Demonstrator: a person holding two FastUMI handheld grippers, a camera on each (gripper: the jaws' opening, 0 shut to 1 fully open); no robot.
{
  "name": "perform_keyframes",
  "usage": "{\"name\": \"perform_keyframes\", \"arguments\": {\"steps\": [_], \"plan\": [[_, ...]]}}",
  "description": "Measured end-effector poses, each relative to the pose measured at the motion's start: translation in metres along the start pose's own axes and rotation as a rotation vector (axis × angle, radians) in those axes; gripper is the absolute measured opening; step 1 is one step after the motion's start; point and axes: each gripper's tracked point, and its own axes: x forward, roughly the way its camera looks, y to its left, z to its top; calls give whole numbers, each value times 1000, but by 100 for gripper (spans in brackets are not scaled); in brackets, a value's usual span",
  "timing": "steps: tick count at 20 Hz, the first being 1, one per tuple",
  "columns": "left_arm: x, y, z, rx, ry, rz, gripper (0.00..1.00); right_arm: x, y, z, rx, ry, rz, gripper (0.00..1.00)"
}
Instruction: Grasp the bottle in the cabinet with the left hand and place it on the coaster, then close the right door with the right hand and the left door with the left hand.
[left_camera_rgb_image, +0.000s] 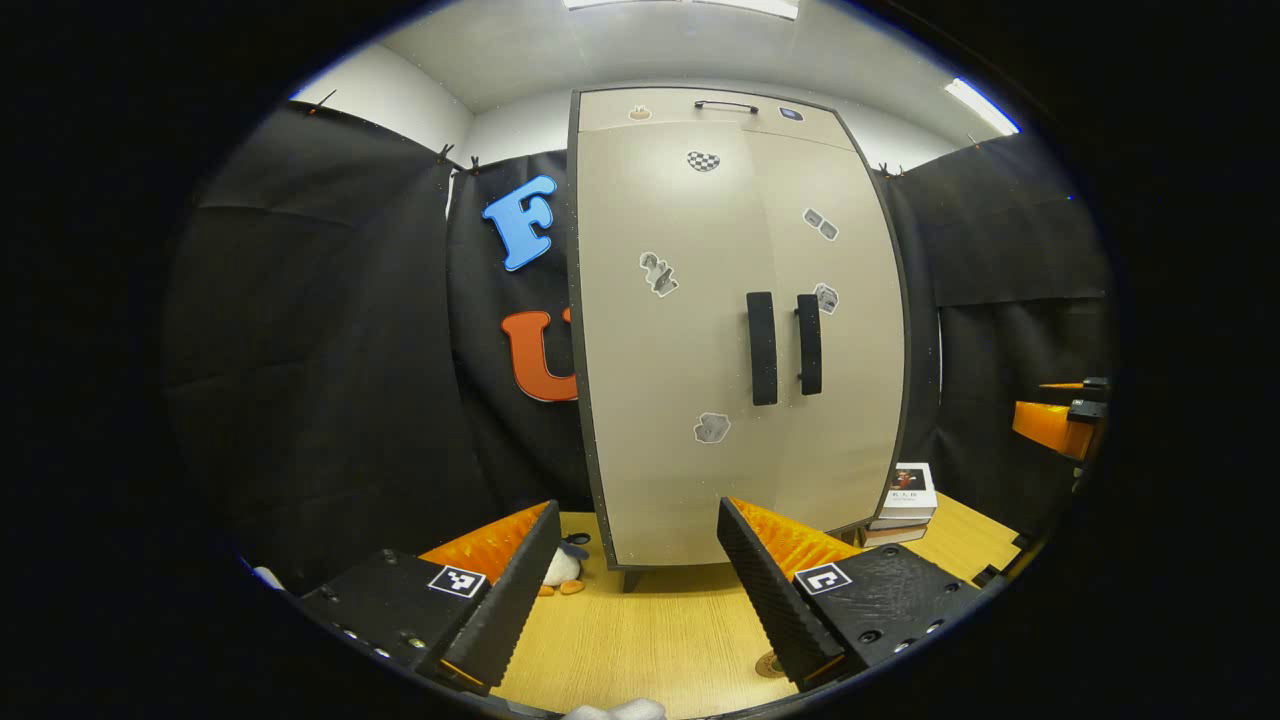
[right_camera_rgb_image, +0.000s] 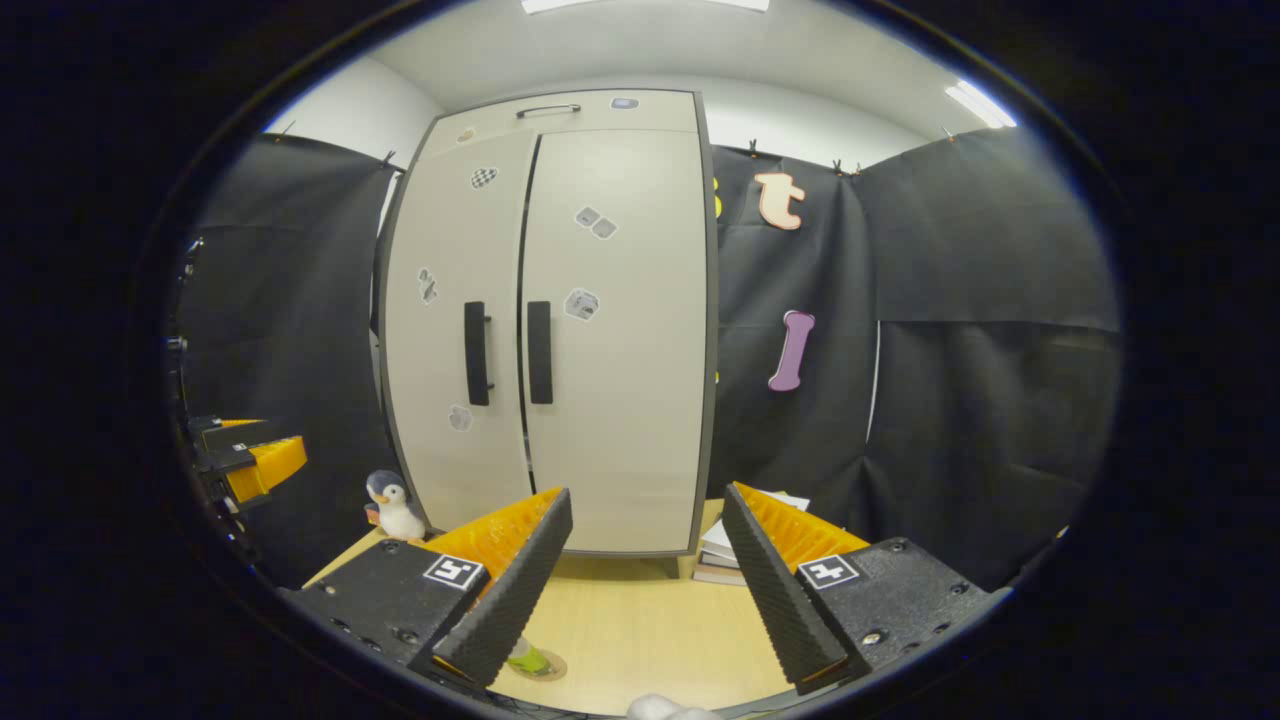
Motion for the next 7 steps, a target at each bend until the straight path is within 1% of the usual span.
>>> {"name": "perform_keyframes", "arguments": {"steps": [7], "plan": [[-2,-2,0,0,-5,-6,96,-5,-3,4,2,-15,-11,100]]}}
